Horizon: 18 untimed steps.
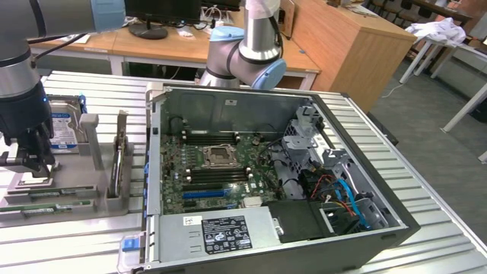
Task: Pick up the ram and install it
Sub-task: 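Pick up the ram and move it above insertion slot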
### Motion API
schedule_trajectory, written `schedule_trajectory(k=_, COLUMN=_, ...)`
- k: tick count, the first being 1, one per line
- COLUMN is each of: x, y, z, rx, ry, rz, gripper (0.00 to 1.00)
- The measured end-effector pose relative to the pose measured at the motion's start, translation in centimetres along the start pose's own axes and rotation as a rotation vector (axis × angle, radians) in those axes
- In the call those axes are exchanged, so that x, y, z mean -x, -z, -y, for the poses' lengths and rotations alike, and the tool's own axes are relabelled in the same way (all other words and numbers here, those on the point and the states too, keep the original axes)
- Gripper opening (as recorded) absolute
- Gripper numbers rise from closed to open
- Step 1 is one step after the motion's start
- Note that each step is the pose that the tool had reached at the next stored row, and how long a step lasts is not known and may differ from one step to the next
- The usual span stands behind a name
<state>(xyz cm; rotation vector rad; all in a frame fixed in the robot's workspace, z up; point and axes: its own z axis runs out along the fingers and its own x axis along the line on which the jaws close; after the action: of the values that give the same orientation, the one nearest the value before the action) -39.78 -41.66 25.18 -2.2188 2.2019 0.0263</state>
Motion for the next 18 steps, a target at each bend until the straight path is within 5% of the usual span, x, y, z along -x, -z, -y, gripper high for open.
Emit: schedule_trajectory(k=18, x=-0.90, y=-0.01, z=-0.17, rx=-0.0004, ry=0.000, rz=0.0003, gripper=0.36)
